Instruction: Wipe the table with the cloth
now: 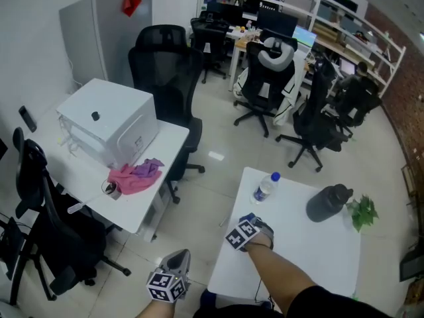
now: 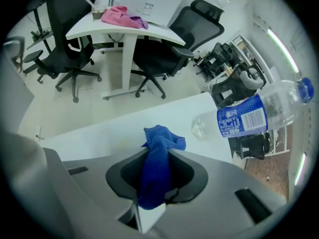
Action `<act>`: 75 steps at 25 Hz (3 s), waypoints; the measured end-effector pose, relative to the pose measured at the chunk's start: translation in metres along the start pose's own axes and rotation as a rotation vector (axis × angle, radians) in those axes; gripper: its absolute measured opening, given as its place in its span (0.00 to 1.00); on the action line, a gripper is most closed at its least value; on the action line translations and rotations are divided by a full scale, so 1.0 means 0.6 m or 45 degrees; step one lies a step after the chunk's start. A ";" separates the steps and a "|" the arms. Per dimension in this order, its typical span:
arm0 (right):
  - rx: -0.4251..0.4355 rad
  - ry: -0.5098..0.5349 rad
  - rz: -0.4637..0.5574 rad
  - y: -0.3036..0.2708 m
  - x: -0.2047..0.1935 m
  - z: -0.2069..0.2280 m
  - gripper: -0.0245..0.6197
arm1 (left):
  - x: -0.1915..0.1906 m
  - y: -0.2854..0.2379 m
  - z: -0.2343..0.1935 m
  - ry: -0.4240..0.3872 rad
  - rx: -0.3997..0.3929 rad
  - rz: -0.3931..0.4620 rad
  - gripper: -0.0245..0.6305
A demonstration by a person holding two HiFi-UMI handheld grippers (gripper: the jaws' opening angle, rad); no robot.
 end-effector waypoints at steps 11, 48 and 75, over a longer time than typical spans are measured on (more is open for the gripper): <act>-0.008 -0.044 -0.051 -0.024 -0.006 -0.003 0.15 | -0.014 -0.041 0.040 0.014 -0.062 -0.029 0.04; 0.038 -0.227 0.306 0.038 -0.043 0.030 0.15 | 0.006 -0.058 0.086 -0.029 -0.076 -0.021 0.04; 0.244 -0.390 0.541 0.106 -0.134 0.014 0.15 | -0.050 -0.124 0.251 -0.054 -0.119 -0.062 0.04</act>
Point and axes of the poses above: the fingertips, and each gripper's own axes: y backward along the fingers, z to its right, x out of its top, the point moved 3 cm from there along y, backward along the fingers, and after that the axes turned 7 degrees about y, right-handed, at the moved point
